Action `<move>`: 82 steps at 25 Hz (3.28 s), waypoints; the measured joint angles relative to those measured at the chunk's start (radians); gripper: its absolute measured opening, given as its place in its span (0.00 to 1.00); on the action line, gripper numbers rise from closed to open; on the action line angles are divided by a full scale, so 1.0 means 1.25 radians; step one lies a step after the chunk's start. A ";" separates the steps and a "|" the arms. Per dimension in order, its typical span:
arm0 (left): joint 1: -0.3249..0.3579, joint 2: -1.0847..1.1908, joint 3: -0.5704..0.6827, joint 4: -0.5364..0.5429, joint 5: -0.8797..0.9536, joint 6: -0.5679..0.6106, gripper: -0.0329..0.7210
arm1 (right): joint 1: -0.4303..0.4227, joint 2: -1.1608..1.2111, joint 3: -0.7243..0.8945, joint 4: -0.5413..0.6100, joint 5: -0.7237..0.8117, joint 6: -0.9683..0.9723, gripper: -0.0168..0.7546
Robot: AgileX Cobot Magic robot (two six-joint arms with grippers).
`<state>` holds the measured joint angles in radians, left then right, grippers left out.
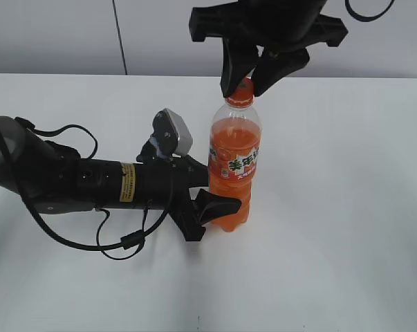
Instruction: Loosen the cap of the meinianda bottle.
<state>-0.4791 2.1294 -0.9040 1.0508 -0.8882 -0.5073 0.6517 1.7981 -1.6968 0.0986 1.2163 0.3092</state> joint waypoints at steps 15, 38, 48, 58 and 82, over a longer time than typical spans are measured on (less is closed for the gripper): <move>0.000 0.000 0.000 0.000 0.000 0.000 0.58 | 0.000 0.000 -0.001 -0.008 -0.001 -0.572 0.37; 0.000 0.000 0.000 -0.001 0.000 0.000 0.58 | 0.000 -0.002 0.000 -0.046 -0.001 -1.184 0.59; 0.000 0.000 0.000 -0.001 0.000 0.000 0.58 | 0.000 -0.081 0.000 0.036 -0.001 -1.096 0.72; 0.000 0.000 0.000 -0.001 0.000 0.000 0.58 | 0.000 -0.119 0.000 0.053 0.000 -0.222 0.69; 0.000 0.000 0.000 -0.001 0.000 0.000 0.58 | 0.000 -0.003 0.000 0.018 -0.001 -0.045 0.58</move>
<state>-0.4791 2.1294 -0.9040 1.0497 -0.8884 -0.5075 0.6517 1.7947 -1.6969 0.1214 1.2155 0.2531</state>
